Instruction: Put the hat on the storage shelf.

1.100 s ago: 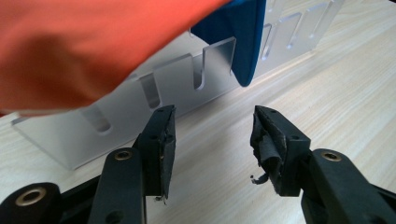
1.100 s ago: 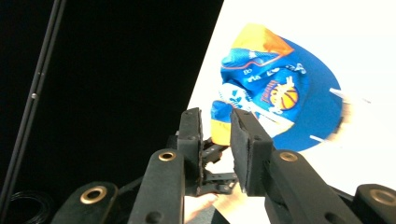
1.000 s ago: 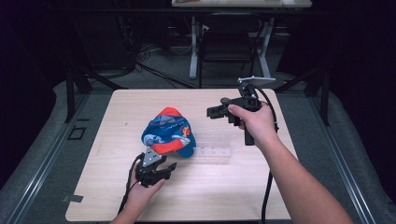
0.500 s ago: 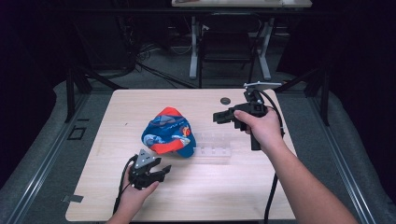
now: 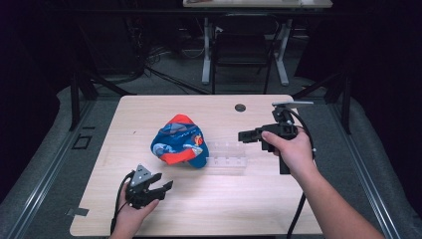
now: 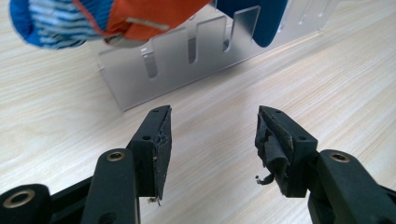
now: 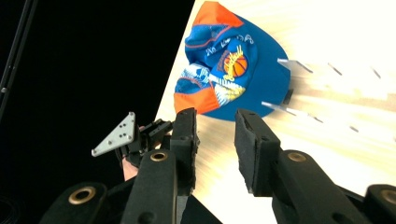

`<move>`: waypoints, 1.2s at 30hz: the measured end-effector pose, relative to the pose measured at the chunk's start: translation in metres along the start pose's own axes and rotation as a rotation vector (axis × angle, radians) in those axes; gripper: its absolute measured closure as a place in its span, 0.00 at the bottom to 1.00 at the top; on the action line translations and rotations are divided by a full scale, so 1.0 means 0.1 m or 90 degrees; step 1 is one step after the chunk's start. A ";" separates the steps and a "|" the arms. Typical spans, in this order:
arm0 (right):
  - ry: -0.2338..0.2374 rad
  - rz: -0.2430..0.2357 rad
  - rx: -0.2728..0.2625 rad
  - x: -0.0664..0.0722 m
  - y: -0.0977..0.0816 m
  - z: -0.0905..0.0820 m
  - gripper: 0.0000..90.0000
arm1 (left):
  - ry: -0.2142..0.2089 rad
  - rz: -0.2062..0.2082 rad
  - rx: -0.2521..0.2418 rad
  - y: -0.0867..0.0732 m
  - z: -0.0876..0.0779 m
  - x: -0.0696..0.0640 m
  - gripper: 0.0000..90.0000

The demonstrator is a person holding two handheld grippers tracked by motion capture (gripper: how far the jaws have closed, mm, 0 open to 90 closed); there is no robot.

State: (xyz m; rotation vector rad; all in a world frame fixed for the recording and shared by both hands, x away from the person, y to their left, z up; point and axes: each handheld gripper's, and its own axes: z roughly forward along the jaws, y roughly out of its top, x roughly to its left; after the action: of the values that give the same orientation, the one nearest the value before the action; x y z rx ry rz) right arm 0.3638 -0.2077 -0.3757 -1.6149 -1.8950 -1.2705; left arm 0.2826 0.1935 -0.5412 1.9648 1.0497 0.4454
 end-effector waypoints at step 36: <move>-0.088 -0.046 -0.031 -0.95 -1.20 0.26 0.55 | 0.010 -0.027 0.015 -0.26 -0.04 0.20 0.51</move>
State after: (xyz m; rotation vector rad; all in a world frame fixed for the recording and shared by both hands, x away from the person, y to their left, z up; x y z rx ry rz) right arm 0.2889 -0.2384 -0.5084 -1.7136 -2.0356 -1.2731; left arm 0.2784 0.2199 -0.5612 1.9588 1.1080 0.4274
